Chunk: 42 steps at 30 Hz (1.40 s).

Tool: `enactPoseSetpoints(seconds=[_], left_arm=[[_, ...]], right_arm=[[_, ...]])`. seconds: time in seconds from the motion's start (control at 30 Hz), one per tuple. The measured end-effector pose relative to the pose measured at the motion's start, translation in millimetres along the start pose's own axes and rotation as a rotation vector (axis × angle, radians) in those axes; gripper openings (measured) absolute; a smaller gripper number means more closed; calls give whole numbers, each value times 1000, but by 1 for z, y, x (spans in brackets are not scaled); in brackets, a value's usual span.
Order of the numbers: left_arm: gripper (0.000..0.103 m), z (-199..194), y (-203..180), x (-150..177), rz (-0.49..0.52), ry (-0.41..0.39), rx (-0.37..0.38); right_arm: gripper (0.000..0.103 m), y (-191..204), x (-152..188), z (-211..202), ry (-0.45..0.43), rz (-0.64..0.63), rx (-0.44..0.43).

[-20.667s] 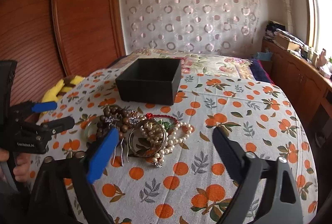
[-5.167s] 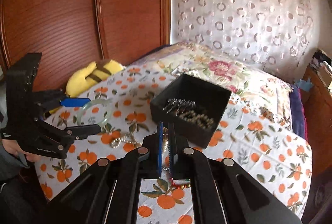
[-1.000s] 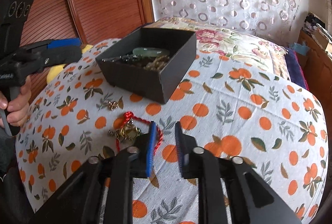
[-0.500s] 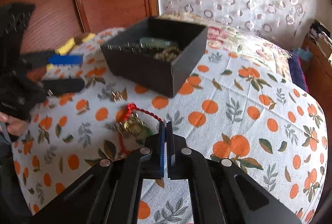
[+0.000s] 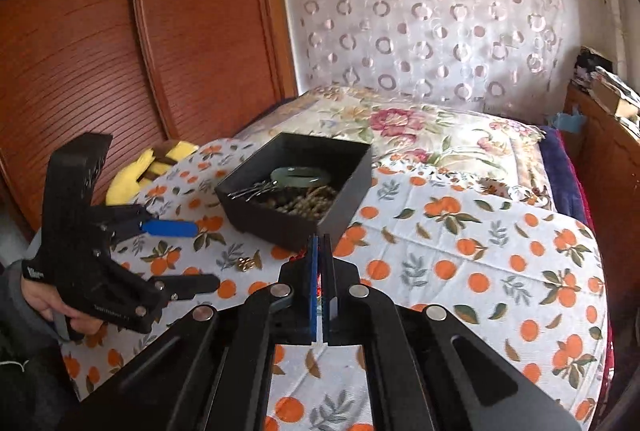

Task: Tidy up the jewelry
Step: 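Move both tools back to the red string bracelet with green pendant, then close the left tool on the green pendant and lift the red bracelet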

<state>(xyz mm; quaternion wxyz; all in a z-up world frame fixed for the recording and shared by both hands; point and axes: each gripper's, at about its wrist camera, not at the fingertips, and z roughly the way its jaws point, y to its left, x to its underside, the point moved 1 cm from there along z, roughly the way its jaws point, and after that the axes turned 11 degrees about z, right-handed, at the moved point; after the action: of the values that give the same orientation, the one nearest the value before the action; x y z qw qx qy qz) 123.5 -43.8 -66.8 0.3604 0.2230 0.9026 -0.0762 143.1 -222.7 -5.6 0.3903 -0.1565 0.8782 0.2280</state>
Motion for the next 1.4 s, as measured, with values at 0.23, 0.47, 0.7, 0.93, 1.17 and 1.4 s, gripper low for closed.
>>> enactPoseSetpoints(seconds=[0.23,0.47,0.7,0.93,1.17,1.4], left_arm=[[79,8,-19,-10,50,16,32],[79,19,-39,-23,100,35,58],[79,34,-68,-38,168,45,93],[53,54,-85,-53,191,69,151],[33,74,-86,-60,163,96,181],[12,75,-93,-59,196,98,179]], right_arm=[[2,-32,4,-6,-10,60,78],[2,-72,21,-5,15,105,221],[2,-100,39,0,66,158,257],[2,-105,45,5,93,179,249],[2,-105,45,7,102,183,251],[2,-105,45,8,104,183,249]])
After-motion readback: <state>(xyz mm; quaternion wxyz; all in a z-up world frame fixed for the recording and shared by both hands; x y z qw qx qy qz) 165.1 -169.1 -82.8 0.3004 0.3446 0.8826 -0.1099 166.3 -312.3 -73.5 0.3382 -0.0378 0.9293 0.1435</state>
